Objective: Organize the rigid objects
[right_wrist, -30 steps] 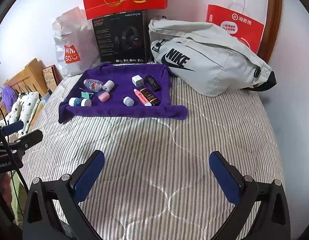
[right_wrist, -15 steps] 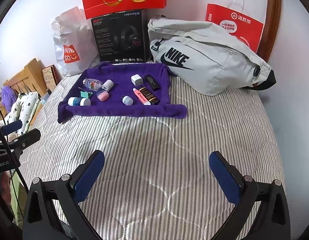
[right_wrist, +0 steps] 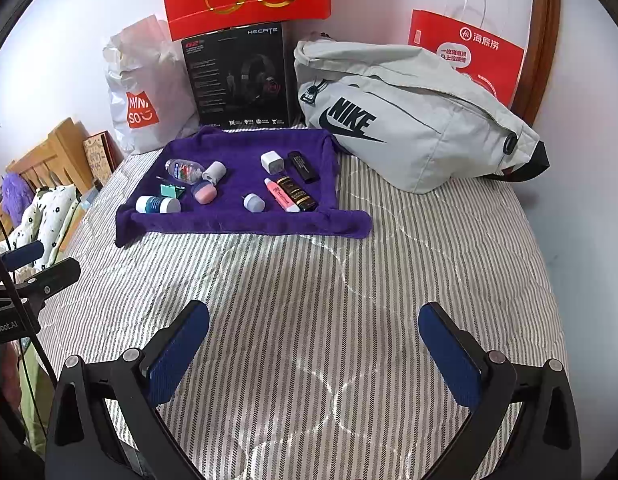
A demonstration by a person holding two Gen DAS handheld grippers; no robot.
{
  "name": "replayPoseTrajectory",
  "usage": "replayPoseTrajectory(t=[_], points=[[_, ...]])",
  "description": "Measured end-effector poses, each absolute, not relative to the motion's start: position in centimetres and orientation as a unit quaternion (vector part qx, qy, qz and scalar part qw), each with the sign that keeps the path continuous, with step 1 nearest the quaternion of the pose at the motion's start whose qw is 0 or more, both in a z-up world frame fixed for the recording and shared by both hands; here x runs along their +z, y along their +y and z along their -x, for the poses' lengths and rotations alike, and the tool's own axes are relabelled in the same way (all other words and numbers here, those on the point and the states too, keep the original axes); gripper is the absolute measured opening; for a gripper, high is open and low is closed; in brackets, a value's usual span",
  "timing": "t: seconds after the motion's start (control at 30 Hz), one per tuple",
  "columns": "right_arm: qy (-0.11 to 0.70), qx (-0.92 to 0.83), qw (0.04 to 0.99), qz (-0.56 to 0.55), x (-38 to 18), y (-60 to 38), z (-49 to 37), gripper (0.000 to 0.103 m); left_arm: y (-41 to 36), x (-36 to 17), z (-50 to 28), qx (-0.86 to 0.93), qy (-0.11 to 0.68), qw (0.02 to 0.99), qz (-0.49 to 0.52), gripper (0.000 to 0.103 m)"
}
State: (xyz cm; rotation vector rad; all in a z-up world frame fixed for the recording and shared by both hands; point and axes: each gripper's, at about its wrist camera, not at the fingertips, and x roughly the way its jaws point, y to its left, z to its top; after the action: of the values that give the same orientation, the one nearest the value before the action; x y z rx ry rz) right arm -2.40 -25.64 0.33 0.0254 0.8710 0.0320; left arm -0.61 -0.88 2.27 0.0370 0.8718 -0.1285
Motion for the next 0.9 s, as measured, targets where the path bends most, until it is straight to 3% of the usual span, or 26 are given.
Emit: replayPoseTrajectory(t=[0.9], points=[[0.422,0.015,0.907,-0.011,0.29,-25.7,2.42,0.103,-0.67,2.02,0.66,-0.06,0.423,0.904,-0.018,0.103]])
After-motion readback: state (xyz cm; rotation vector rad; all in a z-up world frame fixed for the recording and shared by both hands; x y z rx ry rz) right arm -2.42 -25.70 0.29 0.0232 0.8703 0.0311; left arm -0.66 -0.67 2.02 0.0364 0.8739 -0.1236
